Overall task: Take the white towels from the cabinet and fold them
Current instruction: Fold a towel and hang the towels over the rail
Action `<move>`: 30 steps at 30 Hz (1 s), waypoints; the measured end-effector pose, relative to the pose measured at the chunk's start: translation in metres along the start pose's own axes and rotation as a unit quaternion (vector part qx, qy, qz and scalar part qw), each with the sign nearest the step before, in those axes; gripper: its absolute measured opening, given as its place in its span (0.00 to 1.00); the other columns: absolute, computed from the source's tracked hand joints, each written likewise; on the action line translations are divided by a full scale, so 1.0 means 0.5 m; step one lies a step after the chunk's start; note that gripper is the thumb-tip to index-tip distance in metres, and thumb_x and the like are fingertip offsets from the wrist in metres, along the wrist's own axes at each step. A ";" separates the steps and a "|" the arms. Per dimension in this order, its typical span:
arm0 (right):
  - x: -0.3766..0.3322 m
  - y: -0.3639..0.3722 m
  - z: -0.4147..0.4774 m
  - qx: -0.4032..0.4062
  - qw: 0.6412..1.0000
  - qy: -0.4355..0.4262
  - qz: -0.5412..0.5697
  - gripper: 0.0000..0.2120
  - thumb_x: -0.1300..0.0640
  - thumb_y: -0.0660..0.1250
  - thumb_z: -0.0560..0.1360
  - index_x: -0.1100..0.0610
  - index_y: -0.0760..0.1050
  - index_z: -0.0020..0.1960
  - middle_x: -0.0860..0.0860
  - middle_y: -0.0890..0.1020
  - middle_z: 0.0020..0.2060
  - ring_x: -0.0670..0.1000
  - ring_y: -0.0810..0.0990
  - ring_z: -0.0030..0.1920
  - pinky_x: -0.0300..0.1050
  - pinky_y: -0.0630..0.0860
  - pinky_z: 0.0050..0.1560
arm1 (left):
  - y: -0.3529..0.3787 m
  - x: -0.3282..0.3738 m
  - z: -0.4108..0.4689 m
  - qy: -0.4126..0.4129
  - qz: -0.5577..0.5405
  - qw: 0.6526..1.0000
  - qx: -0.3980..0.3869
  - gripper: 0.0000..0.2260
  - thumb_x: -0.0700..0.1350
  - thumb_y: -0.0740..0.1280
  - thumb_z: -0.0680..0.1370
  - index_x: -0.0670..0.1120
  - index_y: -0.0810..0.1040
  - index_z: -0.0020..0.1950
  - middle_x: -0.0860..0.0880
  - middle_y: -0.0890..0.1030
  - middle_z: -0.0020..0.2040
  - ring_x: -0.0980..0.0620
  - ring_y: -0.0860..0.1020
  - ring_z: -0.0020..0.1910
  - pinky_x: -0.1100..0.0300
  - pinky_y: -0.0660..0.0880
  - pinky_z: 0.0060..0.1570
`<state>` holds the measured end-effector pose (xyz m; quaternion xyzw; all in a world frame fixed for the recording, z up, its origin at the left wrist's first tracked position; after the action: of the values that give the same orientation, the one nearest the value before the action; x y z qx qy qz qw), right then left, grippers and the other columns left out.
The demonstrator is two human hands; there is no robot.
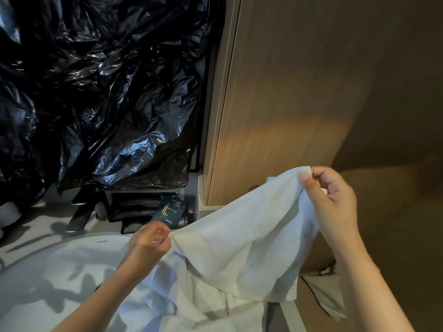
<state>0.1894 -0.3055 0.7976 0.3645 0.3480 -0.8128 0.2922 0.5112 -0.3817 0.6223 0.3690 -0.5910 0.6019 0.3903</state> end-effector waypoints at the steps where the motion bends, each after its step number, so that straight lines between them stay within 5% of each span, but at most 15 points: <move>1: 0.001 0.000 0.000 0.001 1.000 0.002 0.002 0.05 0.53 0.65 0.79 0.49 0.78 0.45 0.45 0.80 0.39 0.46 0.79 0.44 0.41 0.74 0.45 | -0.003 -0.004 0.002 -0.024 0.000 1.000 0.000 0.08 0.35 0.69 0.73 0.48 0.80 0.41 0.49 0.82 0.41 0.58 0.79 0.40 0.72 0.70 0.36; 5: 0.007 0.000 -0.002 0.005 1.000 0.008 0.000 0.05 0.53 0.65 0.79 0.48 0.78 0.45 0.44 0.80 0.38 0.46 0.79 0.44 0.41 0.75 0.45 | -0.016 -0.013 0.008 -0.054 0.003 0.998 -0.021 0.04 0.42 0.72 0.71 0.51 0.82 0.38 0.53 0.83 0.36 0.55 0.81 0.40 0.62 0.74 0.42; 9: 0.014 -0.009 0.002 0.039 0.999 0.017 -0.005 0.05 0.53 0.65 0.80 0.48 0.77 0.45 0.47 0.81 0.41 0.44 0.78 0.45 0.42 0.75 0.46 | -0.016 -0.019 0.004 -0.093 -0.160 0.977 -0.107 0.07 0.42 0.72 0.70 0.43 0.81 0.47 0.44 0.85 0.42 0.45 0.81 0.43 0.51 0.76 0.51; 13: 0.022 -0.021 0.006 0.057 0.998 0.036 -0.001 0.06 0.53 0.65 0.80 0.44 0.76 0.44 0.44 0.81 0.42 0.38 0.78 0.43 0.38 0.74 0.45 | -0.016 -0.009 -0.007 -0.131 -0.307 0.923 -0.189 0.15 0.42 0.67 0.69 0.37 0.75 0.52 0.40 0.76 0.43 0.47 0.74 0.41 0.59 0.79 0.42; 19: 0.041 -0.010 -0.001 0.062 0.996 0.065 0.000 0.05 0.53 0.65 0.80 0.47 0.77 0.45 0.45 0.80 0.42 0.41 0.78 0.43 0.36 0.73 0.44 | -0.039 0.001 0.003 -0.109 -0.325 0.926 -0.157 0.02 0.39 0.67 0.77 0.43 0.77 0.49 0.45 0.77 0.39 0.52 0.73 0.33 0.61 0.71 0.32; 22: 0.049 -0.011 0.001 0.077 0.994 0.080 -0.011 0.04 0.53 0.65 0.80 0.53 0.77 0.50 0.46 0.80 0.43 0.44 0.77 0.45 0.36 0.71 0.43 | -0.046 0.020 0.007 -0.073 -0.366 0.918 -0.134 0.09 0.42 0.74 0.70 0.44 0.76 0.46 0.48 0.74 0.34 0.55 0.71 0.28 0.64 0.71 0.30; 26: 0.067 -0.025 0.006 0.094 0.990 0.100 -0.015 0.06 0.53 0.64 0.80 0.54 0.77 0.52 0.47 0.79 0.43 0.44 0.77 0.45 0.37 0.72 0.43 | -0.055 0.062 0.018 -0.026 -0.435 0.897 -0.078 0.13 0.46 0.71 0.66 0.42 0.74 0.45 0.48 0.76 0.34 0.54 0.74 0.30 0.62 0.76 0.30; 30: 0.085 -0.031 0.006 0.108 0.987 0.117 -0.015 0.06 0.52 0.64 0.80 0.53 0.77 0.50 0.47 0.80 0.43 0.46 0.77 0.45 0.42 0.75 0.46 | -0.075 0.072 0.035 0.009 -0.314 0.946 -0.080 0.06 0.44 0.74 0.69 0.47 0.79 0.42 0.48 0.78 0.33 0.53 0.73 0.30 0.62 0.72 0.28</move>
<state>0.1532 -0.3081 0.7705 0.4809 0.2955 -0.8017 0.1965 0.5296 -0.3981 0.6712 0.4979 -0.4880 0.4029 0.5929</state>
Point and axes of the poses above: each hand's wrist, its own z-axis towards the middle knuckle, its own y-axis out of the palm, x = y × z, the point moved 4 cm from there along z, towards the middle knuckle
